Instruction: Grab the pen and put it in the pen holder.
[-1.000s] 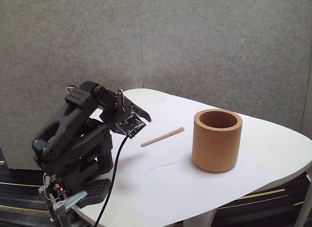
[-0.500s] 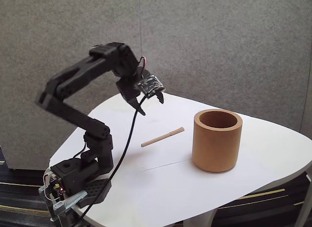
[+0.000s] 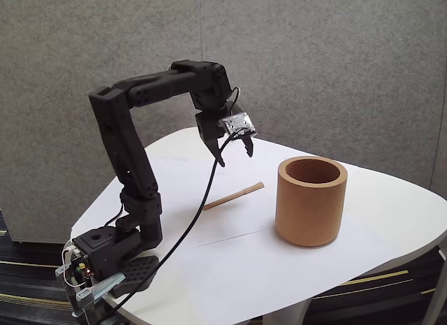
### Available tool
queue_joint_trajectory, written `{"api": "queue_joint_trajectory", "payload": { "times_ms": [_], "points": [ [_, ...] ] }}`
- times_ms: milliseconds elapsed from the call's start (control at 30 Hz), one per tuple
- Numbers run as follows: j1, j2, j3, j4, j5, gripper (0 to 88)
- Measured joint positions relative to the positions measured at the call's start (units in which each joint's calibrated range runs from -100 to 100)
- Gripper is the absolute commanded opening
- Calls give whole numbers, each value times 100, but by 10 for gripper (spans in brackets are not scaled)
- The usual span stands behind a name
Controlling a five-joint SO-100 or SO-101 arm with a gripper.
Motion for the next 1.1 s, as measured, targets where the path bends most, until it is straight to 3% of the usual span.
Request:
{"api": "queue_joint_trajectory", "payload": {
  "times_ms": [300,467,600,1100],
  "points": [
    [-140,762,-415,-93,-1954,278],
    [-250,898,-415,-102,-2676,278],
    [-286,1177,-415,-102,-2901,278],
    [-286,2540,-415,-559,-3028,278]
  ]
}}
